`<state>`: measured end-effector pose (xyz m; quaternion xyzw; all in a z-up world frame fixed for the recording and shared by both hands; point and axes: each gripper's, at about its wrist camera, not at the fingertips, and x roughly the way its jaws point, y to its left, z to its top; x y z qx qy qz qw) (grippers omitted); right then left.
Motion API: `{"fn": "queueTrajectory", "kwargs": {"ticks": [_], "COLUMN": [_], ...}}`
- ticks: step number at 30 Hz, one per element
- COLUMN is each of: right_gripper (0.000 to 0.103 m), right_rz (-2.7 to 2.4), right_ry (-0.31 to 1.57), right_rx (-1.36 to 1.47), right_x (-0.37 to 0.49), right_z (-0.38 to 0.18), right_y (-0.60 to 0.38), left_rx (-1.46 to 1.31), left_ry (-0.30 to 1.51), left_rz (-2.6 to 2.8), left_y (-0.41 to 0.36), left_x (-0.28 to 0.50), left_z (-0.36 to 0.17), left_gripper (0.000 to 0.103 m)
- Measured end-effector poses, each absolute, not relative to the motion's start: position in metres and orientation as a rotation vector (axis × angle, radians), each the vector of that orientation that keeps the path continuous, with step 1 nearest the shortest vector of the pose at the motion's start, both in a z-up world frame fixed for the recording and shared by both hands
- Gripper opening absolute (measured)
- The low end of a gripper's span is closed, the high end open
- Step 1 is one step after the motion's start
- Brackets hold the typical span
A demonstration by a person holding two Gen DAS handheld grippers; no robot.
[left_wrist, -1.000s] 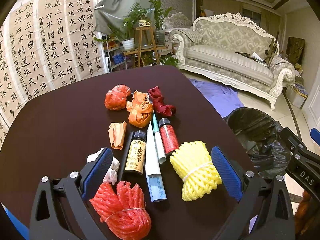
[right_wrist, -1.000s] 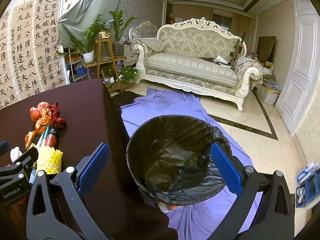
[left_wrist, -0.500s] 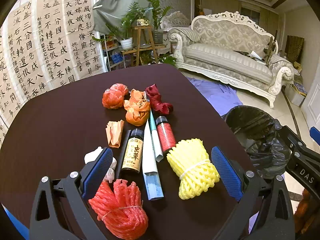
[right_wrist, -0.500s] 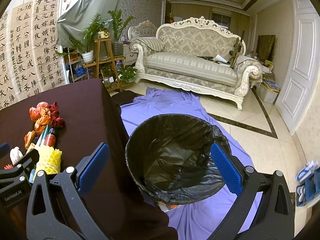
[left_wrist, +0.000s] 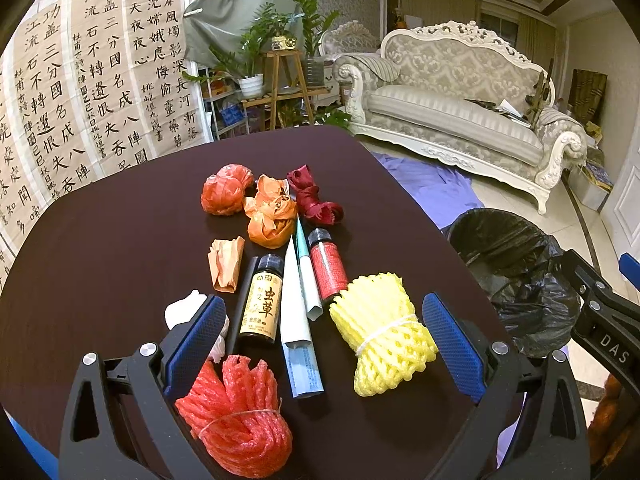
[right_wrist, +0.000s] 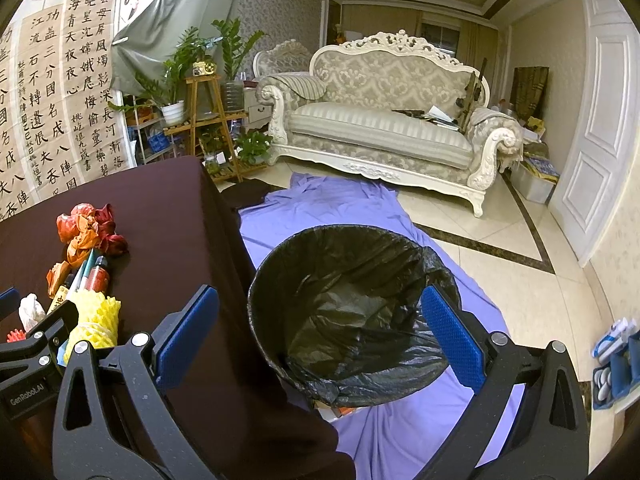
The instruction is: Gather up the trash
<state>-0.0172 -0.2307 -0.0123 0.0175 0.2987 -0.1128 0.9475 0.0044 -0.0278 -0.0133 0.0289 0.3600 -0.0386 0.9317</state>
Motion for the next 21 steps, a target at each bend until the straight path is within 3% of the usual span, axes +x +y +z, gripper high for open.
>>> {"fn": "queueTrajectory", "kwargs": {"ticks": [21], "right_gripper": [0.099], "right_rz": [-0.229], "right_ry": [0.616], "right_rx": [0.042], "right_x": [-0.0220], "right_z": [-0.0171], "right_y": [-0.2319], "left_rx": [0.062], "left_ry": [0.734], "left_rz": [-0.081], "left_y": [-0.0305], "left_x": [0.0030], "left_z": [-0.0139], "left_gripper": [0.096]}}
